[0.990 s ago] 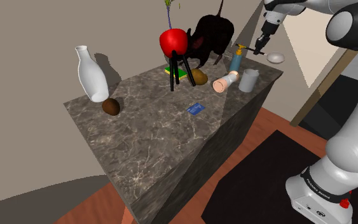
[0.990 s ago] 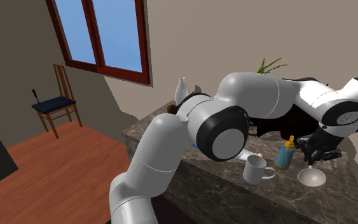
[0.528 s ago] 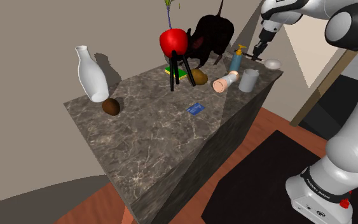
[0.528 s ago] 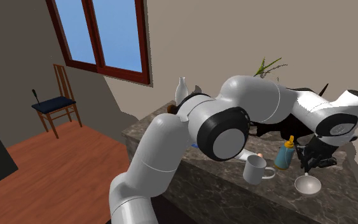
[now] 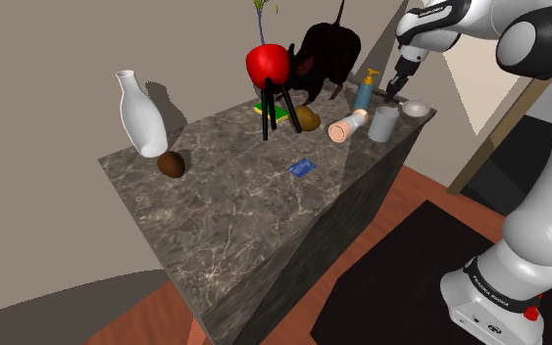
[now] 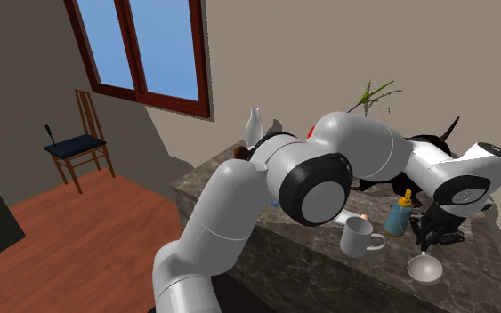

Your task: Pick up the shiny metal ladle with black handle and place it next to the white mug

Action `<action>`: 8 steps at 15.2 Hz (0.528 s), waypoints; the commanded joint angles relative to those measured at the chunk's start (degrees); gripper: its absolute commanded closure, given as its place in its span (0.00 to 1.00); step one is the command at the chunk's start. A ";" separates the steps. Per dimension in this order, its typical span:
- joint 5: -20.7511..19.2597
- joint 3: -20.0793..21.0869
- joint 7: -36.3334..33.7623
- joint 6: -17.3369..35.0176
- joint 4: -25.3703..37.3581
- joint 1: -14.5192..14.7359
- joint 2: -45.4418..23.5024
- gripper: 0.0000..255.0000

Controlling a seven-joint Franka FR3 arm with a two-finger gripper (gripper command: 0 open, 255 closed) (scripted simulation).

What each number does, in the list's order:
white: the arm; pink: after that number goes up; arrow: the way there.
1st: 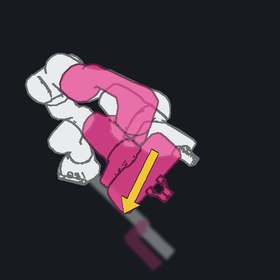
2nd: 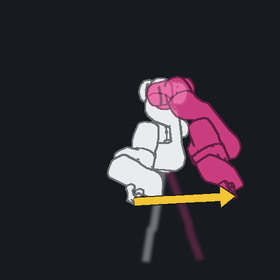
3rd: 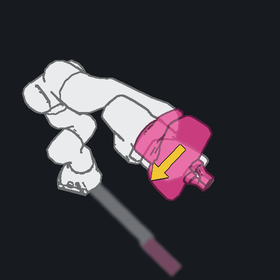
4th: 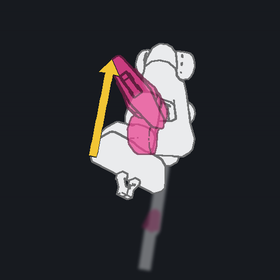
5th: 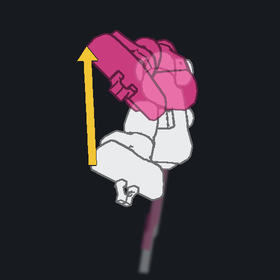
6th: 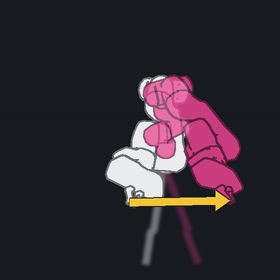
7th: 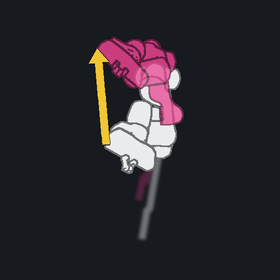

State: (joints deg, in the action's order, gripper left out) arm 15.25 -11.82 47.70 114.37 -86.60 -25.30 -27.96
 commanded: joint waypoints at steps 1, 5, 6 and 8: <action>0.24 0.10 0.29 1.26 -0.61 -0.04 -0.66 1.00; 0.69 0.31 0.85 3.73 -2.06 -0.07 -1.74 1.00; 0.80 0.36 0.99 4.33 -2.38 -0.08 -2.03 1.00; 0.92 0.42 1.13 4.93 -2.70 -0.10 -2.33 1.00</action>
State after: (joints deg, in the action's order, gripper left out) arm 16.12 -11.40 48.66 118.88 -88.88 -25.35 -30.30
